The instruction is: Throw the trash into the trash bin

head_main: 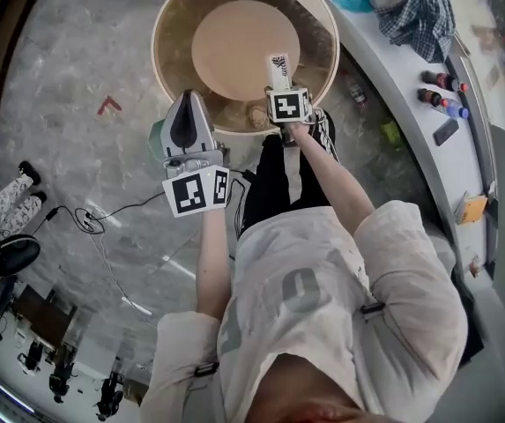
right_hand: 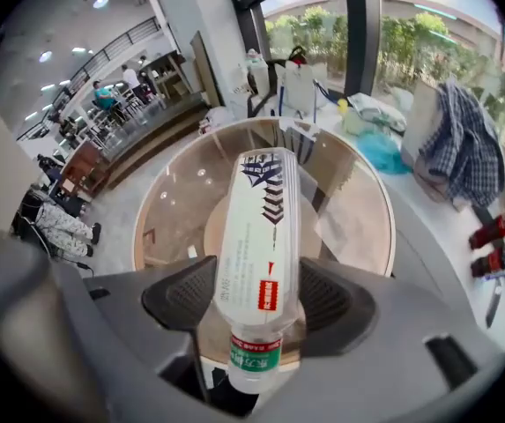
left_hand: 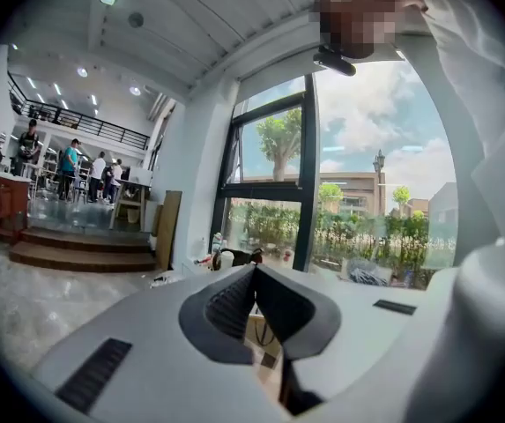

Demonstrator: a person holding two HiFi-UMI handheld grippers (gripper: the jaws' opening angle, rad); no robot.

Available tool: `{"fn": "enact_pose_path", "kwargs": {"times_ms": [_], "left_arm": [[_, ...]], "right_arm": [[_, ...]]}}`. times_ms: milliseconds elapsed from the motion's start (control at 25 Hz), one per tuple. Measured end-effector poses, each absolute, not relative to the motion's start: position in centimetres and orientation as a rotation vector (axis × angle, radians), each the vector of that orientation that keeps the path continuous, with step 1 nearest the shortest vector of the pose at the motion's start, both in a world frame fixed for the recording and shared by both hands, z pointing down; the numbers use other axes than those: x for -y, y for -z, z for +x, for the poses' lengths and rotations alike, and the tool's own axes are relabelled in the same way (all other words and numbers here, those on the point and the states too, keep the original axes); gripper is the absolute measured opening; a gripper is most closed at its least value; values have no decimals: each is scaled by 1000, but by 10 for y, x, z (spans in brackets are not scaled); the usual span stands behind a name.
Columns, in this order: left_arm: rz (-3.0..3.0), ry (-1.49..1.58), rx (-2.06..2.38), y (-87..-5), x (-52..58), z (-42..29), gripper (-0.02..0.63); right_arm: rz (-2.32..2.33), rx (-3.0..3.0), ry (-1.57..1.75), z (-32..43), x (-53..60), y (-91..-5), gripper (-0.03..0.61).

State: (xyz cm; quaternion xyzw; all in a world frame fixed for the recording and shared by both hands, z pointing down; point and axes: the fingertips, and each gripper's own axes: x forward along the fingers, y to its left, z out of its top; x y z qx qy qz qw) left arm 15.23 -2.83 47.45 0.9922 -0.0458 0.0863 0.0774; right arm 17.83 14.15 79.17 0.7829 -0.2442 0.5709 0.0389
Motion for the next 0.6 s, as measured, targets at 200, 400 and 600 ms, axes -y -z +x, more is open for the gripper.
{"fn": "enact_pose_path", "kwargs": {"times_ms": [200,400,600], "left_arm": [[3043,-42,359,-413,64,176,12],[3076,37,550,-347,98,159,12],[3022,279,784,-264,160,159,12]], "right_arm": [[2474,976,-1356,286,-70,-693,296],[2567,1203,-1046,306,-3,-566,296],[2618,1571,-599,315,97,-409,296]]}}
